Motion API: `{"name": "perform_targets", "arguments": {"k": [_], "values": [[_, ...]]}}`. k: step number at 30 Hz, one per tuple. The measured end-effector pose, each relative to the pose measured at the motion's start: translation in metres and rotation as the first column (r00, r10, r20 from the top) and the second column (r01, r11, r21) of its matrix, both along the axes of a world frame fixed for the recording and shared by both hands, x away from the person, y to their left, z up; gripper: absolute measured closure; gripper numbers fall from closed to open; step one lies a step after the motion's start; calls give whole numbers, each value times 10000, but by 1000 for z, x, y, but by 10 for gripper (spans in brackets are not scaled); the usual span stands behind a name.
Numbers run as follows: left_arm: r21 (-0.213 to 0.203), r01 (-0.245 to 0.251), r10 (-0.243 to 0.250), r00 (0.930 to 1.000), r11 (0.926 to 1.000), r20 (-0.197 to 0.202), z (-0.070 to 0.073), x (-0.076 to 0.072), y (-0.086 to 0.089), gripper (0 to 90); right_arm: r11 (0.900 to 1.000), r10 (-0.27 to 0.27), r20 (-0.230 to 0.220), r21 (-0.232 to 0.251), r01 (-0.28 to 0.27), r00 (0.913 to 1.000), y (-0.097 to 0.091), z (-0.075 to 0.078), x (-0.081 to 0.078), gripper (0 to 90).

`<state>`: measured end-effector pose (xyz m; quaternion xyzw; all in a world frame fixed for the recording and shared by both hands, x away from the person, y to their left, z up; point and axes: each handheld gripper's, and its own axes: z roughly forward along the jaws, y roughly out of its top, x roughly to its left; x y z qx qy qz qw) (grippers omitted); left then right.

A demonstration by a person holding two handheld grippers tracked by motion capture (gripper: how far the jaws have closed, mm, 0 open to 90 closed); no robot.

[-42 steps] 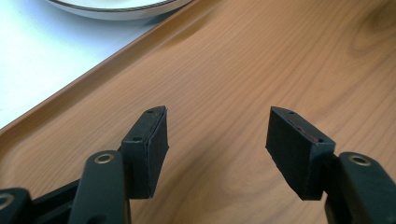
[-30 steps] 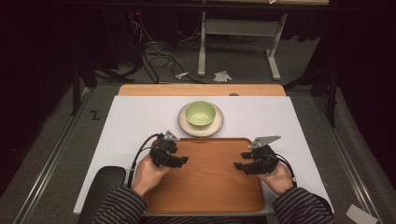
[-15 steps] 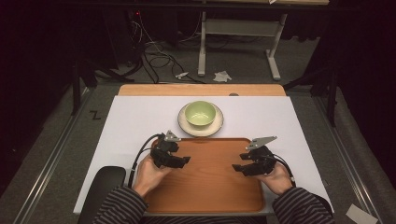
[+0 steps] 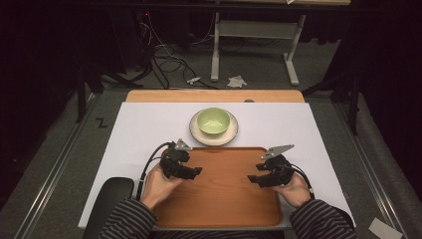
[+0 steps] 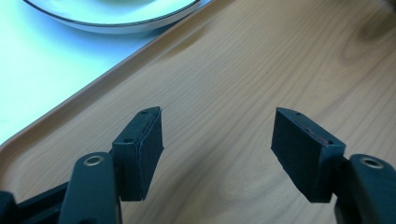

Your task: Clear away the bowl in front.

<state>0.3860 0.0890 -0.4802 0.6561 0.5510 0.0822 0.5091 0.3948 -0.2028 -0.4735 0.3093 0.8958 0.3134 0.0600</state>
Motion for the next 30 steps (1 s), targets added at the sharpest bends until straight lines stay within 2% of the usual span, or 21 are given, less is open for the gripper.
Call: {"name": "perform_targets", "arguments": {"k": [7, 16, 19, 26, 28, 30], "values": [[-69, -23, 23, 10000, 10000, 1, 4, 2, 0, 326, 10000, 7, -49, -84, -8, 10000, 0, 0, 1, 441], [-46, 193, -192, 9998, 9998, 110, 9, 4, -1, 314, 9999, 26, -2, -169, -26, 10000, 1, -1, 0, 441], [-195, 194, -192, 9998, 9996, 80, 12, 5, -3, 310, 9996, 135, 70, -263, -133, 9999, 3, -1, -2, 442], [-132, 267, -265, 9995, 9996, 142, 16, 8, -2, 305, 9992, 149, 64, -371, -147, 9999, 4, -2, -2, 441], [-298, 224, -223, 9997, 9993, 49, 18, 9, -1, 304, 9992, 137, 91, -383, -133, 9999, 5, -2, -2, 440], [-667, 107, -115, 9999, 9977, -109, 24, 12, 0, 311, 9991, 42, 113, -420, -38, 9999, 4, -1, -4, 438]]}}
